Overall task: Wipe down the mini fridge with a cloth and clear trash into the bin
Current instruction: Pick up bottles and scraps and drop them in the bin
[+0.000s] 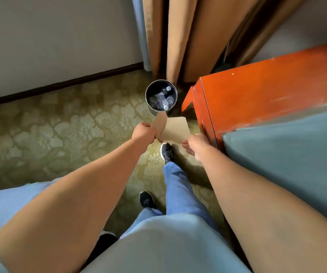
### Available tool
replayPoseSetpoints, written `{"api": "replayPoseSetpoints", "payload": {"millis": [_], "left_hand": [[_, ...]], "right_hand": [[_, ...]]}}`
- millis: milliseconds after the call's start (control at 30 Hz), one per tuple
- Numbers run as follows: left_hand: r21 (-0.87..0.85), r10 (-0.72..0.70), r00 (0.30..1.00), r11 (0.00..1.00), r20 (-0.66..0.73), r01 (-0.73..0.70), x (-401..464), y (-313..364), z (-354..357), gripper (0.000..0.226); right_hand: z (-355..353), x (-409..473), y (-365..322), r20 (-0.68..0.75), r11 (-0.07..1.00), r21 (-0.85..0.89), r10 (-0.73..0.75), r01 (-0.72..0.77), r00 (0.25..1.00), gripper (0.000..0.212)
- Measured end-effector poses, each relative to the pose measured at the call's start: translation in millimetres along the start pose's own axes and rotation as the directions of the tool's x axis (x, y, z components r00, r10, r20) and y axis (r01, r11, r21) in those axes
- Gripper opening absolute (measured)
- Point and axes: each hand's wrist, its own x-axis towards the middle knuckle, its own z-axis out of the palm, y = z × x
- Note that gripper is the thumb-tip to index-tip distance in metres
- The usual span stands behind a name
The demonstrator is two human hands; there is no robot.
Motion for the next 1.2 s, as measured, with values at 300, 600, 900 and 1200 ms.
{"api": "replayPoseSetpoints", "payload": {"millis": [300,600,900,1200], "left_hand": [[-0.212,-0.121,0.993,0.970,0.011,0.120,122.1,22.1,9.2,0.025],[-0.335,-0.218,0.975,0.916,0.050,0.222,255.6,41.9,40.0,0.025],[-0.316,-0.286,0.949,0.895,0.133,0.315,289.4,33.2,48.1,0.022],[-0.298,-0.236,0.951,0.910,0.198,0.288,210.9,-5.0,30.4,0.019]], "right_hand": [[59.6,92.3,-90.4,-0.021,0.986,-0.169,-0.014,0.011,1.000,0.032],[112.7,215.6,-130.6,-0.023,0.983,-0.179,0.045,-0.048,0.999,0.031],[132.1,254.7,-142.5,0.093,0.968,-0.229,0.126,-0.102,0.988,0.017],[126.3,185.9,-96.2,0.122,0.972,-0.217,0.117,-0.088,0.986,0.019]]}}
